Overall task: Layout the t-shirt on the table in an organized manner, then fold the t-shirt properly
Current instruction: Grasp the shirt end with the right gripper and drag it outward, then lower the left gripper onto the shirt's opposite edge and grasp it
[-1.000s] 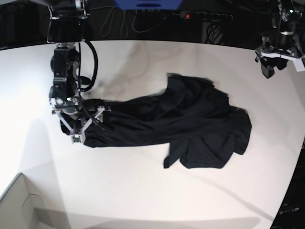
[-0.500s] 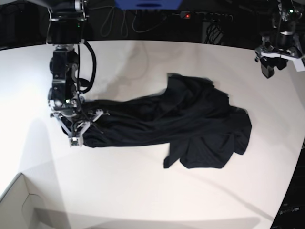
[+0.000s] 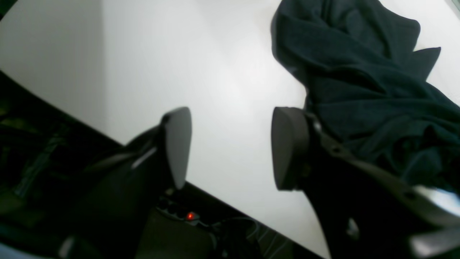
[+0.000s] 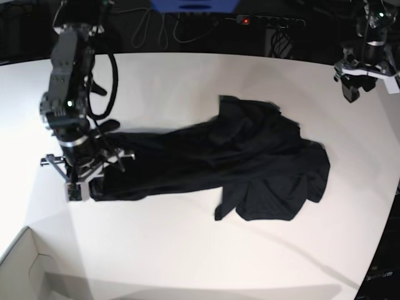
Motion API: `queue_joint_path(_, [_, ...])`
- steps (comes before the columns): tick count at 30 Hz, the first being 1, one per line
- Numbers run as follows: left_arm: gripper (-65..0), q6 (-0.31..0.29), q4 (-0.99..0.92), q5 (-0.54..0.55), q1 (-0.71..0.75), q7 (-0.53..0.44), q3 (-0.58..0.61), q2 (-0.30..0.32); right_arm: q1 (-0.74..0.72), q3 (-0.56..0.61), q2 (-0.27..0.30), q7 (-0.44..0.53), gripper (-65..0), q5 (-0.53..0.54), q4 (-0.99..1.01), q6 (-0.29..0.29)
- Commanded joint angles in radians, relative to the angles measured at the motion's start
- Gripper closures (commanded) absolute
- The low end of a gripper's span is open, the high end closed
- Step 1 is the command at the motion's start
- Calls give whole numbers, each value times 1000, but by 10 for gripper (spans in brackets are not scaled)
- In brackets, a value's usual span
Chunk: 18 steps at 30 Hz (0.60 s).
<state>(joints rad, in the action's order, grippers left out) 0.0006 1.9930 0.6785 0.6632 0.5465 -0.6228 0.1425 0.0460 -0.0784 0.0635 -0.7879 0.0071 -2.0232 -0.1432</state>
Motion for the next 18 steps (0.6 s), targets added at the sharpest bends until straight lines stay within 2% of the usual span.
queue_joint_path(1, [-344, 2, 13, 4, 7, -19, -7, 9, 12, -2, 2, 20, 0, 0, -23, 0])
queue_joint_path(10, [-346, 2, 9, 4, -27, -19, -2, 10, 94, -37, 0, 23, 0, 0, -21, 0])
queue_joint_path(14, [-346, 2, 9, 4, -76, -18, 2, 9, 88, -159, -46, 22, 0, 0, -9, -2])
queue_joint_path(16, [-346, 2, 9, -4, -90, -18, 25, 10, 84, -211, -49, 22, 0, 0, -8, -6])
queue_joint_path(18, [-347, 2, 9, -6, -104, -18, 47, 18, 64, -237, -49, 22, 0, 0, -8, -40])
